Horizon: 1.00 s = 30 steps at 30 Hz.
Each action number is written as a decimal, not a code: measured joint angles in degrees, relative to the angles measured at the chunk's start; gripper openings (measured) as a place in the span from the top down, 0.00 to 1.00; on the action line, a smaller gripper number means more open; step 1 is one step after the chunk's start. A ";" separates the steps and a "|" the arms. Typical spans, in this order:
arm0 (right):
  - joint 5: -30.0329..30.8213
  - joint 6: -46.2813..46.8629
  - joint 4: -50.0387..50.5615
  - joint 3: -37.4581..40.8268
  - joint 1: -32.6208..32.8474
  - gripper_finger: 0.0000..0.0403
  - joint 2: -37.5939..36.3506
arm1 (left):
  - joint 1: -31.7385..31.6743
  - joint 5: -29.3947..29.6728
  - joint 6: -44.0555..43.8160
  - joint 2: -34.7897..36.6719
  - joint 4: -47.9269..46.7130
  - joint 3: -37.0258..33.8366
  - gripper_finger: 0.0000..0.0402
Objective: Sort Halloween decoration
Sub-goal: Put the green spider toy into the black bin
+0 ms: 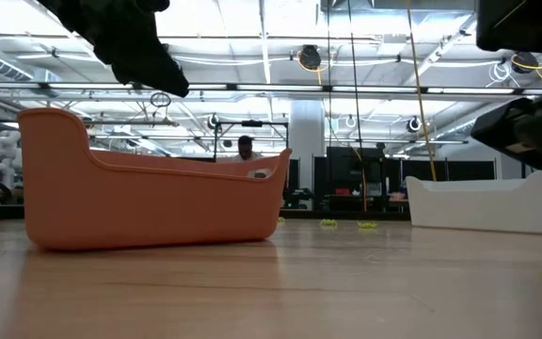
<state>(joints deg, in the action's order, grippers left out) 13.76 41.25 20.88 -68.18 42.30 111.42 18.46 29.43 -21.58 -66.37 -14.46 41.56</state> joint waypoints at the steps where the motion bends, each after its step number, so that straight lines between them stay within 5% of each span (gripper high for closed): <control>1: 0.02 0.02 0.20 0.00 -0.14 0.79 0.00 | 0.00 0.00 0.00 -0.02 0.01 0.00 0.68; 8: -0.35 -1.31 0.37 0.02 -0.94 0.98 0.02 | 0.00 0.00 1.03 -0.01 0.01 0.00 0.68; 19: 2.12 -5.19 0.66 0.35 -1.77 1.00 -4.96 | 0.00 -0.02 1.07 0.00 0.06 -0.01 0.68; 30: 16.19 -19.34 -1.06 0.28 -3.30 1.00 -11.69 | 0.04 -0.03 1.02 0.00 1.84 0.00 0.68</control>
<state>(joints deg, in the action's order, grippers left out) 29.95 21.91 19.82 -67.90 39.01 99.73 18.50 29.40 -20.56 -66.37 -12.62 41.56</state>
